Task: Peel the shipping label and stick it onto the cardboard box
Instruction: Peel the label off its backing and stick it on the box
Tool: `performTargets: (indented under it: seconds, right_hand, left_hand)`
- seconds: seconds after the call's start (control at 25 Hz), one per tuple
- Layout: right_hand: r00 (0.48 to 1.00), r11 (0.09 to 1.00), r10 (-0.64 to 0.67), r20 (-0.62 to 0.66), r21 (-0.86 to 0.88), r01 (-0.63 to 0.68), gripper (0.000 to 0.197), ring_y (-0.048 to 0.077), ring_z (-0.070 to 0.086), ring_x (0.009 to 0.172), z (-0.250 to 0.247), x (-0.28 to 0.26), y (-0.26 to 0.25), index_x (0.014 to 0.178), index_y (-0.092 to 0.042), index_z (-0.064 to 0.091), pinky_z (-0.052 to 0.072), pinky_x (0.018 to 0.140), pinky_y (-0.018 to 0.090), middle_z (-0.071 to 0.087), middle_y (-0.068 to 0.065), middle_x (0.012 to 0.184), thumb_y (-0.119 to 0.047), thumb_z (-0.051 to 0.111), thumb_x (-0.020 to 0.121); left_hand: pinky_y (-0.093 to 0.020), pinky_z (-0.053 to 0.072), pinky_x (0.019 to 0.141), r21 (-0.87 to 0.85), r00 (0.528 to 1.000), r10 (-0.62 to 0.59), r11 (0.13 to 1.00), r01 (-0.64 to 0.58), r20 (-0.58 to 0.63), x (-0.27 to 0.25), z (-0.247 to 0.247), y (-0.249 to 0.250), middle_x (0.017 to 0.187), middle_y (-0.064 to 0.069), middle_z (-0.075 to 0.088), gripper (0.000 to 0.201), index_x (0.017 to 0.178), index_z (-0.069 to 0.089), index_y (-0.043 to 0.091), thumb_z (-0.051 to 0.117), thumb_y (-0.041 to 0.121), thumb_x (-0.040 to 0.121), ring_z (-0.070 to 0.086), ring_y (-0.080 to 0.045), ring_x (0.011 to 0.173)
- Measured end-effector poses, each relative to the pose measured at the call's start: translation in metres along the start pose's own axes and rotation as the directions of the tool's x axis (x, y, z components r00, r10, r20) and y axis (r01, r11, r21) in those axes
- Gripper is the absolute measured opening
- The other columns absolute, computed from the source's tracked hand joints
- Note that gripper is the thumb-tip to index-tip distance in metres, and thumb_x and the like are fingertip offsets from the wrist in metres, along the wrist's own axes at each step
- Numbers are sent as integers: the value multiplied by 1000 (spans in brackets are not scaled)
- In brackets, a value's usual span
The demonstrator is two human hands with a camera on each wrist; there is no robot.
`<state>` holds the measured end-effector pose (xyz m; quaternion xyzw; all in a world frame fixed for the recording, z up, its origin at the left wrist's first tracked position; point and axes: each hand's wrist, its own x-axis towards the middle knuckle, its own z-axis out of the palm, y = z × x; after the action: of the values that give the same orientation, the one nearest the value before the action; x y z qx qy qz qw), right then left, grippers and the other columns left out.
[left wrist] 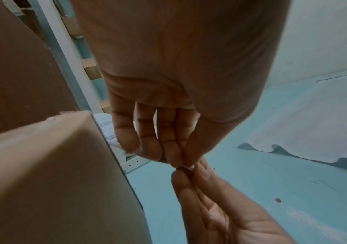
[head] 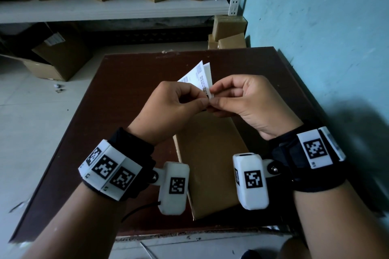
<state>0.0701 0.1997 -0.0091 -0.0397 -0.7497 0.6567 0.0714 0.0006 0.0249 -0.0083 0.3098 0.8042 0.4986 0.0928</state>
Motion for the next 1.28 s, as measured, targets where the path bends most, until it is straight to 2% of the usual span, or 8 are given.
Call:
performTargets:
  seconds: [0.12,0.2,0.36,0.6,0.84,1.04,1.2,1.28]
  right_hand:
    - [1000,1000,0,2,-6,0,21,20,77,78,0,1,1,91,-16,71,61,69,31,78,7,82,3,74,83]
    - [1000,1000,0,8,-14,0,20,22,77,78,1,0,1,92,-15,71,61,69,31,78,9,83,2,74,82]
    - [1000,1000,-7,27,-30,8,21,23,77,80,1,-1,-3,97,-10,72,61,68,26,77,13,87,0,76,80]
    - [1000,999,-23,17,-41,23,22,21,76,78,0,0,2,94,-15,72,60,68,28,77,10,83,2,76,80]
    - [999,998,-36,0,-53,36,21,21,76,78,0,-2,-1,96,-11,72,62,68,28,76,14,85,5,73,82]
    - [998,995,-56,-14,-80,54,19,23,76,75,0,-2,-2,94,-10,70,63,68,30,76,15,83,5,73,83]
    - [996,995,-66,-59,-78,62,13,31,76,78,0,-2,-2,85,-4,68,64,68,35,74,22,85,7,73,82]
    - [996,997,-51,-68,-61,47,12,30,76,79,1,-2,-2,85,-5,70,64,68,35,74,21,85,6,73,83]
  left_hand:
    - [-32,55,72,-12,1000,-29,1000,29,2,0,1,2,79,-6,75,9,86,76,9,70,15,89,70,-21,77]
    - [-37,53,68,-19,998,-59,998,59,3,0,1,2,79,-12,74,11,84,76,9,70,16,89,66,-21,71]
    - [-33,46,63,-61,994,-108,992,108,12,2,0,2,80,-17,73,12,80,76,8,70,16,87,59,-17,68]
    - [-26,45,60,-36,995,-98,995,98,12,3,0,-1,76,-13,73,11,80,77,13,72,19,87,57,-10,62]
    - [-21,47,61,8,999,-37,999,37,-6,3,2,-2,73,-4,74,13,79,76,13,70,18,89,59,-5,62]
    - [-27,47,60,19,1000,-27,999,27,-1,3,3,-1,75,-9,73,13,82,76,12,69,20,90,59,-11,63]
    - [-17,48,59,-32,999,-40,999,40,-2,3,3,1,72,1,71,13,82,74,12,67,18,91,61,-3,64]
    - [-14,48,58,-57,999,-40,998,39,-23,4,4,1,70,5,69,13,82,74,11,66,16,92,60,0,62]
